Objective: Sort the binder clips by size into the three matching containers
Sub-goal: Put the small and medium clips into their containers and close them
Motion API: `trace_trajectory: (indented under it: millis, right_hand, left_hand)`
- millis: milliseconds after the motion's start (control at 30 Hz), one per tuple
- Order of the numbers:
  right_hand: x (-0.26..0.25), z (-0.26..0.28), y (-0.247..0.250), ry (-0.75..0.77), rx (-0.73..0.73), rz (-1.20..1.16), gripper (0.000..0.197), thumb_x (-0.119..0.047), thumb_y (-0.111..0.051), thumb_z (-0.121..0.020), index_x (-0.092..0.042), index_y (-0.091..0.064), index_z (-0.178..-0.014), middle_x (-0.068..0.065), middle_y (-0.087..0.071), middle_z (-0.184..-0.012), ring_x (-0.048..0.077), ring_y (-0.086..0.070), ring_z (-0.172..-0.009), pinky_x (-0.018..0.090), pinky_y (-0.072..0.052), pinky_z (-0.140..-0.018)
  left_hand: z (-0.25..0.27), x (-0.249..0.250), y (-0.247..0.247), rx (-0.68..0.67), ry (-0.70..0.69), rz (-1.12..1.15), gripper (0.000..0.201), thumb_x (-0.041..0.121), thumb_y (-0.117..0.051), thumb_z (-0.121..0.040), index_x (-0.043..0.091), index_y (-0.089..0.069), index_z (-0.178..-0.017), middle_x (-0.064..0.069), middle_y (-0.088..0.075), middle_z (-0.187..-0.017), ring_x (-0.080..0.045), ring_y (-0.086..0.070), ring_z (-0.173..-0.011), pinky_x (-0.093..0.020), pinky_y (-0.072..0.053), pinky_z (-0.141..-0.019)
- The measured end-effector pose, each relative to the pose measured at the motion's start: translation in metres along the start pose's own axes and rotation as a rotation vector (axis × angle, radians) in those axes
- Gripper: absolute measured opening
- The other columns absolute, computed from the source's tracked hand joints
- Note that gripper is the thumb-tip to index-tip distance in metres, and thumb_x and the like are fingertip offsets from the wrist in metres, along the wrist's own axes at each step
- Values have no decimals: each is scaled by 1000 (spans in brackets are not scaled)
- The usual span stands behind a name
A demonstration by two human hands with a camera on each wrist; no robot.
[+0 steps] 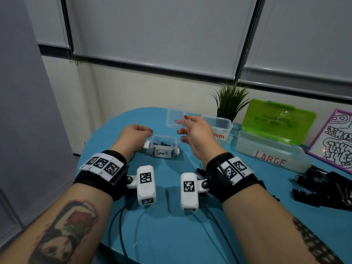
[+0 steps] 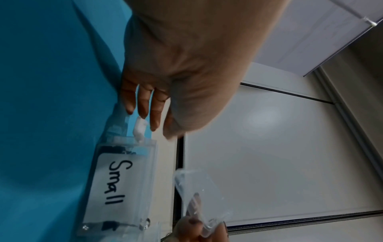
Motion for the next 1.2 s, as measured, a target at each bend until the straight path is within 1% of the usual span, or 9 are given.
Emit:
trace_trajectory:
  millis: [100,200,400,500,667,833,1000,1100,1200]
  right_hand:
    - [14,7,-10,-229,-99,-233,22,-17,-42,-106,-2,-58,-104,10,-68,-96,13,-50,-57,21,-34,-43]
    - [14,10,-6,-272,-107,-261,34,-20,-37,-107,-3,-62,-91,11,-64,-98,12,-49,-60,21,-31,-45]
    - [22,10,-4,-334,-100,-260,34,-20,-35,-107,-3,-61,-95,11,-64,-93,11,-52,-59,21,-33,-45]
    - [28,12,-1,-384,-74,-286,24,-17,-36,-100,-11,-48,-79,10,-64,-86,15,-49,-57,23,-33,-45]
    - [38,18,6,-473,-88,-172,18,-21,-41,-87,-8,-51,-80,8,-58,-70,17,-45,-55,25,-32,-51]
    - [46,22,3,-484,-109,76,14,-20,-47,-86,-8,-53,-82,6,-55,-66,16,-46,-51,26,-34,-53]
    - [46,21,3,-422,-92,201,11,-15,-50,-94,-6,-53,-91,8,-53,-64,17,-46,-49,27,-36,-49]
    - [43,20,1,-392,-111,205,12,-14,-48,-101,-6,-54,-95,7,-55,-65,18,-48,-52,29,-38,-51]
    - [40,19,-1,-368,-133,201,8,-13,-50,-101,-7,-56,-101,6,-56,-63,16,-50,-51,28,-39,-50]
  left_hand:
    - [9,11,-10,-102,-53,-56,53,59,-86,-61,22,-71,-96,-8,-72,-99,-17,-65,-83,-35,-56,-73]
    - [23,17,-34,-272,-125,-207,56,56,-84,-67,30,-66,-113,5,-63,-115,-5,-61,-97,-22,-47,-68]
    - [33,12,-53,-375,-103,-232,64,49,-91,-59,37,-65,-116,-3,-63,-119,-15,-67,-94,-33,-58,-83]
    - [35,10,-56,-372,-79,-238,68,47,-92,-58,33,-63,-117,-6,-65,-114,-19,-67,-88,-30,-54,-76]
    - [21,-1,-54,-334,2,-149,71,43,-93,-40,30,-65,-103,-13,-72,-105,-32,-73,-94,-51,-57,-89]
    - [19,2,-45,-250,-3,-210,24,20,-68,-83,23,-60,-105,-14,-71,-100,-30,-70,-81,-33,-56,-65]
    - [14,3,-42,-205,-7,-246,28,8,-51,-89,16,-61,-114,-15,-68,-107,-31,-67,-86,-37,-53,-66]
    - [14,12,-36,-162,-18,-239,35,6,-43,-89,1,-65,-117,-24,-63,-119,-42,-63,-105,-48,-54,-84]
    - [11,17,-7,7,-7,-148,37,30,-44,-94,8,-70,-109,-16,-65,-118,-36,-58,-111,-46,-46,-99]
Point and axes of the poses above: each hand's wrist, its own z-axis away from the middle knuckle, its own y-axis out of the back of the hand, x = y × z, the point moved 9 cm from there along -z, towards the middle knuckle
